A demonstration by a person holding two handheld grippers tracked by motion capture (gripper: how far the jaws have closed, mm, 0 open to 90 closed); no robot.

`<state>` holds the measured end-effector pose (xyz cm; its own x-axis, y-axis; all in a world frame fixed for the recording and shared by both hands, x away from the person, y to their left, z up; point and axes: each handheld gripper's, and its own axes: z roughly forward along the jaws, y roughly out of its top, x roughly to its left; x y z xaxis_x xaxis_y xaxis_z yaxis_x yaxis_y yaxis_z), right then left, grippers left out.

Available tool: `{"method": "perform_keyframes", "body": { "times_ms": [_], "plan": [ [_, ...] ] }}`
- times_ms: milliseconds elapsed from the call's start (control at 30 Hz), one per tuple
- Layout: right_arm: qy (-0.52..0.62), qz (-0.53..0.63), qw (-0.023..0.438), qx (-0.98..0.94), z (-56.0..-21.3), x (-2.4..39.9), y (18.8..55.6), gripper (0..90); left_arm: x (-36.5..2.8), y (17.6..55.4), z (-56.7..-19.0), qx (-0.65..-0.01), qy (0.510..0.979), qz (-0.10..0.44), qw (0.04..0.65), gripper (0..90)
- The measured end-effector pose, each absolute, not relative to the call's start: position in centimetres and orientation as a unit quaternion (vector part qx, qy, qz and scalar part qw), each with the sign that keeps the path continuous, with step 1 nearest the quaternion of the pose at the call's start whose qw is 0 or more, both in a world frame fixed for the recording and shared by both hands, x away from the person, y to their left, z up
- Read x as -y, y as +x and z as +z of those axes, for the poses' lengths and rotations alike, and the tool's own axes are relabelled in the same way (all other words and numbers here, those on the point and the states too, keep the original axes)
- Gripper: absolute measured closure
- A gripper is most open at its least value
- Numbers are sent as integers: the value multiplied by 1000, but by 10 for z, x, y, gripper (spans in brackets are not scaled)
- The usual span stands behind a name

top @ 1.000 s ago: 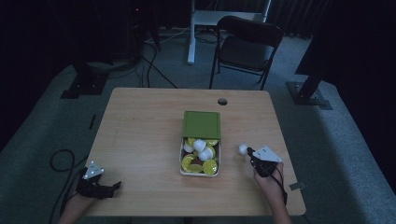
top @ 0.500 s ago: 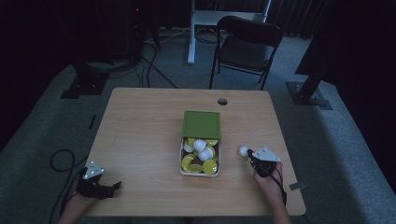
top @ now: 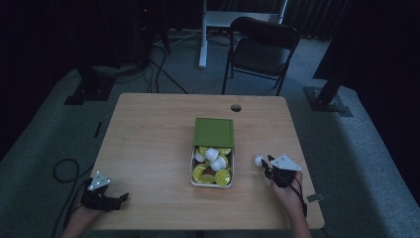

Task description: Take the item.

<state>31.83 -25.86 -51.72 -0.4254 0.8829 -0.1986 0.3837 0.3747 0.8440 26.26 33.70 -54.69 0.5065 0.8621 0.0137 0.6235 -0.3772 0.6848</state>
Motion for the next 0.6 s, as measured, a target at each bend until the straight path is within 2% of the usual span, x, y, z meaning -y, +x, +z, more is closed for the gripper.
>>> {"method": "perform_keyframes", "body": {
  "times_ms": [267,600],
  "plan": [
    [407,405,331,-749,-503,253,314,512,-337,263,-547,-460,808,189,317,0],
    [386,448,314,-743,-485,237,302,425,-337,263,-547,-460,808,189,317,0]
  ]
}}
